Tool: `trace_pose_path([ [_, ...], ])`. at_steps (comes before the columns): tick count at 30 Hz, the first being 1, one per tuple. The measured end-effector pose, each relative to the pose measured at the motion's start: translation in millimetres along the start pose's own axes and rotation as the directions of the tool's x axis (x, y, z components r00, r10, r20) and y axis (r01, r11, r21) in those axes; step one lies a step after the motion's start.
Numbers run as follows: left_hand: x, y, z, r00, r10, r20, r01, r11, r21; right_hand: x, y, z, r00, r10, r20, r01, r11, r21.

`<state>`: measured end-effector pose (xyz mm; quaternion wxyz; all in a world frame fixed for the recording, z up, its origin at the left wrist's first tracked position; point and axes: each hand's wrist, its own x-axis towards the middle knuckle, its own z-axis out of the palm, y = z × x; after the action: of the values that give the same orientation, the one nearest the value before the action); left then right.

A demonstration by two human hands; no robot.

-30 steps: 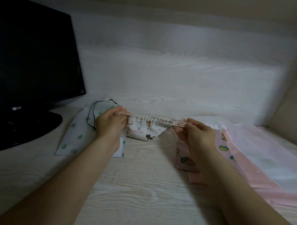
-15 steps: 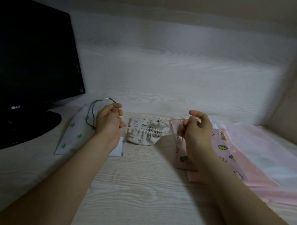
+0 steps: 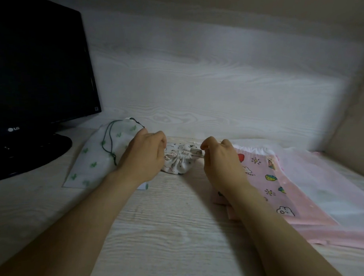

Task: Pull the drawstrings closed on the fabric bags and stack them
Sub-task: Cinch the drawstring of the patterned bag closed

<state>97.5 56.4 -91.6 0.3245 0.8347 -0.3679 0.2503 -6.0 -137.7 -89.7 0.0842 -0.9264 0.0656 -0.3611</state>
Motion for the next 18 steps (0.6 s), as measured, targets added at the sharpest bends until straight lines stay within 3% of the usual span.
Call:
trace_pose_path([
  [4, -2, -1, -4, 0.986, -0.102, 0.135, 0.094, 0.994, 0.064, -1, -2, -3, 1.0, 0.003, 0.018, -0.003, 1.0, -0.005],
  [11, 1, -1, -10, 0.989, -0.056, 0.135, 0.05, 0.997, 0.05, 2, -2, -8, 0.995, 0.097, 0.025, -0.094, 0.992, -0.084],
  [14, -4, 0, -10, 0.989, 0.016, 0.146, -0.023, 0.999, 0.043, -4, 4, -7, 0.99, 0.122, 0.077, -0.12, 0.992, -0.034],
  [18, -5, -11, -5, 0.98, 0.118, 0.161, -0.131, 0.989, 0.07, -14, 12, -6, 0.984, -0.037, 0.177, 0.028, 0.998, 0.053],
])
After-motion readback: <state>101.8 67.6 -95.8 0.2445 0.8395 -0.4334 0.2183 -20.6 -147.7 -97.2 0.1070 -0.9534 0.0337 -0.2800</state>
